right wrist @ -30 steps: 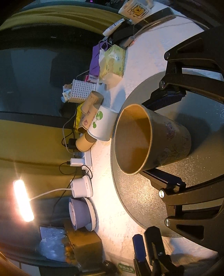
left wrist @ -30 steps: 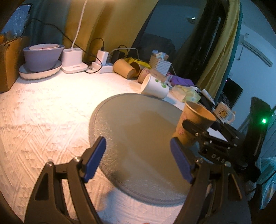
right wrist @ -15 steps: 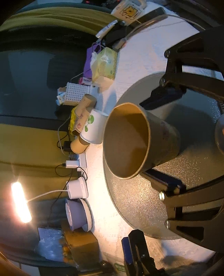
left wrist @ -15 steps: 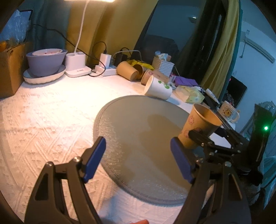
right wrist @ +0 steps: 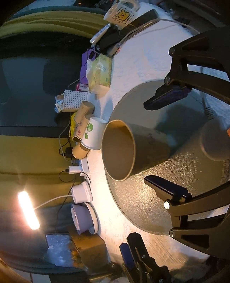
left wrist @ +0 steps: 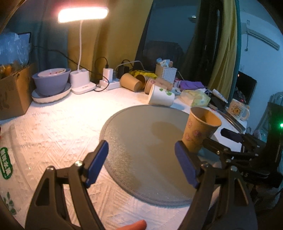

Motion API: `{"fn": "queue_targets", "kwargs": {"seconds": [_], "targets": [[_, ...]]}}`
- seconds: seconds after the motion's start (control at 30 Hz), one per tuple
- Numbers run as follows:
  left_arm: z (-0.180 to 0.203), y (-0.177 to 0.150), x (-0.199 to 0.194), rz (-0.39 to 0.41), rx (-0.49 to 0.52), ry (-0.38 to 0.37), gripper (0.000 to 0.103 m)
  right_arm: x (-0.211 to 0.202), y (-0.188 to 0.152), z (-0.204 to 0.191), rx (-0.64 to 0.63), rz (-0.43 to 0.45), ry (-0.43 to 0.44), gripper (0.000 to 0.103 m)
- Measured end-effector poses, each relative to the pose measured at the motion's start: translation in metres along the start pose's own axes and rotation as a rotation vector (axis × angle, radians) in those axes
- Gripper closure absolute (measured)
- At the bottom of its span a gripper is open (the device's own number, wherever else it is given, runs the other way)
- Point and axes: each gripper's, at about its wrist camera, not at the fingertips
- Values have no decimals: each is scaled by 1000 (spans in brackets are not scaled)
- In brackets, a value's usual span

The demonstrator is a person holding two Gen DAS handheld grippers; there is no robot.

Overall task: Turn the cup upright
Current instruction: 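Lower the upright cup onto the grey mat with the right gripper and open it, then withdraw the open right gripper from the cup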

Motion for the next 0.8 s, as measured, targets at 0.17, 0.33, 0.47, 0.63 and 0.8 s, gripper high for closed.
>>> {"fn": "queue_targets", "kwargs": {"seconds": [0.17, 0.33, 0.47, 0.63, 0.8], "targets": [[10, 0, -8, 18, 35, 3, 24, -12, -3, 2, 14, -2, -5, 24], [20, 2, -16, 50, 68, 10, 24, -24, -4, 5, 26, 3, -11, 24], [27, 4, -24, 83, 93, 8, 24, -33, -3, 7, 29, 10, -20, 24], [37, 7, -33, 116, 125, 5, 24, -46, 1, 9, 29, 29, -34, 24], [43, 11, -42, 139, 134, -14, 24, -58, 6, 11, 28, 47, -46, 24]]}}
Point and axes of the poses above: each gripper's, at about its wrist camera, not at the fingertips, and x roughly the way its jaws point, z to its right, y to its top, and after that the axes turned 9 degrees about -x, right-handed
